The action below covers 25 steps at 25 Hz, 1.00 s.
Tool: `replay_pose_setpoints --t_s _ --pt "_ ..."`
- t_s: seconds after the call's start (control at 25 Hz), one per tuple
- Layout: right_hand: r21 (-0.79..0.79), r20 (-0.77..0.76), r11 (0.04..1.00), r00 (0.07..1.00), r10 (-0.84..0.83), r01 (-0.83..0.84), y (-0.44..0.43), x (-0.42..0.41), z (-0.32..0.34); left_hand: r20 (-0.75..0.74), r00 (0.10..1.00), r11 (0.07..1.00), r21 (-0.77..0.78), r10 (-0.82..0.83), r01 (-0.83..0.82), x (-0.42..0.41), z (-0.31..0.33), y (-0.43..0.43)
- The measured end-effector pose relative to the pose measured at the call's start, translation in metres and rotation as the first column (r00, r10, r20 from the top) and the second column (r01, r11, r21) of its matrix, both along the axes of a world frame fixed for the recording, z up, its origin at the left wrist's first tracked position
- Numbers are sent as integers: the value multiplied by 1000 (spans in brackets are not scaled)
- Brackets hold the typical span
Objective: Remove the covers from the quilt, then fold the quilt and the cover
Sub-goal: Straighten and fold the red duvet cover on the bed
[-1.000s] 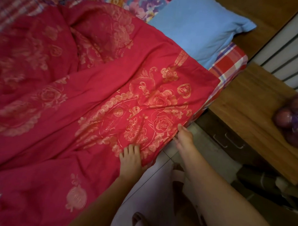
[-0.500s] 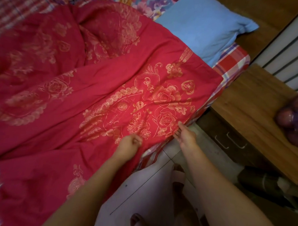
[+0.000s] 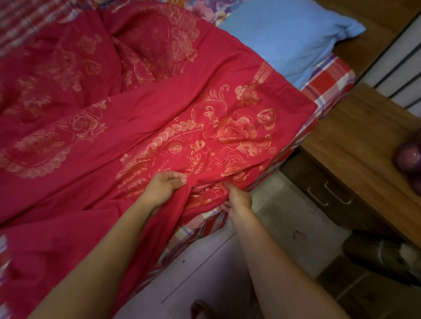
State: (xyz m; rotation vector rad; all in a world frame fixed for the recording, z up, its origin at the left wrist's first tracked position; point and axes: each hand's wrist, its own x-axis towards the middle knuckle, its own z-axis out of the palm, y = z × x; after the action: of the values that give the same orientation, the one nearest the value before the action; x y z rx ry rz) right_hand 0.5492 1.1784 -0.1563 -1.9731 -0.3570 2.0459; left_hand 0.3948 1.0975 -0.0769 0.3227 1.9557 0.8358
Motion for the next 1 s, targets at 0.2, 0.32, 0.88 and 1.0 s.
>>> replay_pose_setpoints --t_s 0.2,0.32,0.88,1.0 --pt "40 209 996 975 69 -79 -15 -7 -11 -11 999 999 19 -40 41 10 9 1" --pt "109 169 984 978 119 -138 -27 -4 -6 -16 997 997 8 -78 78 14 7 -1" --pt "292 -21 947 990 -138 138 -18 47 -23 -248 807 837 -278 -536 471 69 -65 -31" --pt "251 -27 966 998 -53 58 -3 44 -33 -281 800 843 -281 -530 459 75 -71 -36"
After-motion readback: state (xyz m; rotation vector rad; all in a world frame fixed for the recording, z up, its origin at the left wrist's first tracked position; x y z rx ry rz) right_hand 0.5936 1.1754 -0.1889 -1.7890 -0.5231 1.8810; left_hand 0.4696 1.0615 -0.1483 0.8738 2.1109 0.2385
